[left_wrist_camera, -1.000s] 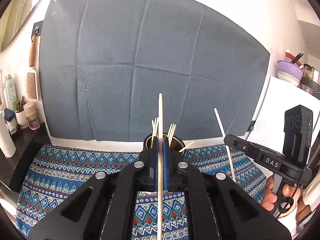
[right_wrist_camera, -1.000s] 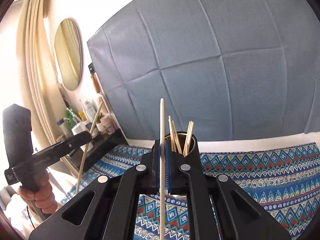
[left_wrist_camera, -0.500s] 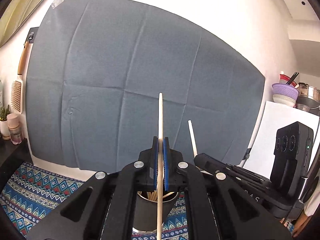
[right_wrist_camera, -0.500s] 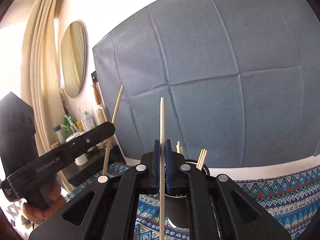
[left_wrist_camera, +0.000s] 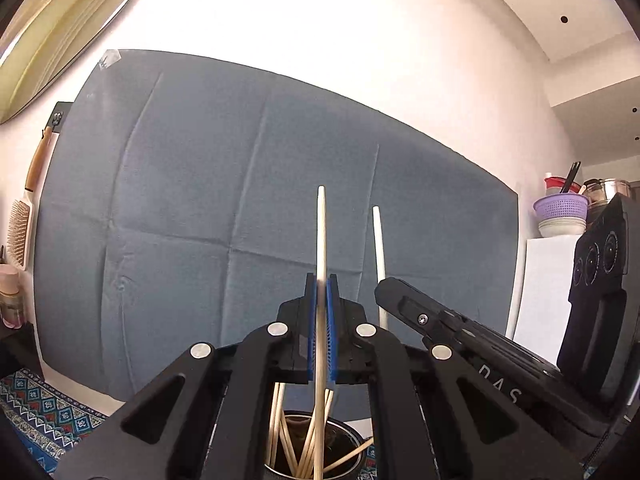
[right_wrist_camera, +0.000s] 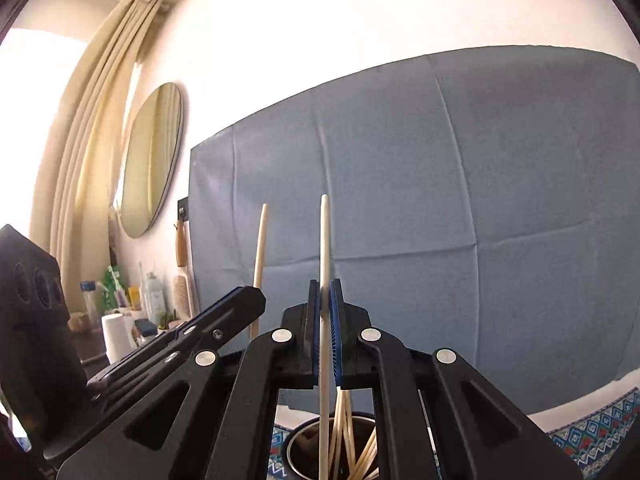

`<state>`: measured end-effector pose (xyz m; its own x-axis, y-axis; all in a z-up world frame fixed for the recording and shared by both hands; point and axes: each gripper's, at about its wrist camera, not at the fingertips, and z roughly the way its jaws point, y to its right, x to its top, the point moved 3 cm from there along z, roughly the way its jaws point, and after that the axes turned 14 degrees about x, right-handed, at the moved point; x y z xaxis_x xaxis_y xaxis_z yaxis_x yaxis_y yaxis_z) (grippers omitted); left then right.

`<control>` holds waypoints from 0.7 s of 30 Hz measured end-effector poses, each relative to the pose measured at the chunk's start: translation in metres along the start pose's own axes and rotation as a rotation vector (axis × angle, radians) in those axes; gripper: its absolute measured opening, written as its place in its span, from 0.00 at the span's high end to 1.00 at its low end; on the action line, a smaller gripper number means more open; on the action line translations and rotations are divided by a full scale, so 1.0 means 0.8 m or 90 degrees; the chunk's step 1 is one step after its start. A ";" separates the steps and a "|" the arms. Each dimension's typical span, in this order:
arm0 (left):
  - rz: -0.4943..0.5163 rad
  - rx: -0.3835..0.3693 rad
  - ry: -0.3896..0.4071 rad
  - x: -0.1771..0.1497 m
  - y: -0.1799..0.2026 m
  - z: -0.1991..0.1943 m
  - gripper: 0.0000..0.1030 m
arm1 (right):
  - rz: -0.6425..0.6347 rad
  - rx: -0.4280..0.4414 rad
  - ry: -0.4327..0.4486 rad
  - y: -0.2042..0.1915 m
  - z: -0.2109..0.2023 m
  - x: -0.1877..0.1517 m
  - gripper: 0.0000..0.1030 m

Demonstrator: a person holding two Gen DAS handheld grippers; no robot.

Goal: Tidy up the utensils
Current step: 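Lower the sticks into the black holder and open both tools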

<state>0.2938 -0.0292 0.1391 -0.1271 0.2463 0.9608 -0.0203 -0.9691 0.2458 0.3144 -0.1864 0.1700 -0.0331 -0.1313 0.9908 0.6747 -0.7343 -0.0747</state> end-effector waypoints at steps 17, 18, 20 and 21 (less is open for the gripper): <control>-0.007 0.001 0.102 -0.052 0.001 0.021 0.95 | 0.012 -0.001 0.064 0.051 0.019 -0.036 0.95; -0.011 0.001 0.097 -0.053 0.000 0.023 0.95 | 0.014 -0.001 0.066 0.053 0.019 -0.039 0.95; -0.016 0.006 0.093 -0.056 -0.003 0.026 0.95 | 0.021 -0.001 0.061 0.055 0.022 -0.044 0.95; -0.018 0.011 0.093 -0.058 -0.005 0.028 0.95 | 0.026 0.002 0.063 0.058 0.022 -0.047 0.95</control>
<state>0.3217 -0.0362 0.0963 -0.2696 0.2680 0.9249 -0.0093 -0.9612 0.2758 0.3599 -0.2035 0.1317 -0.0778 -0.2259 0.9711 0.6796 -0.7246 -0.1141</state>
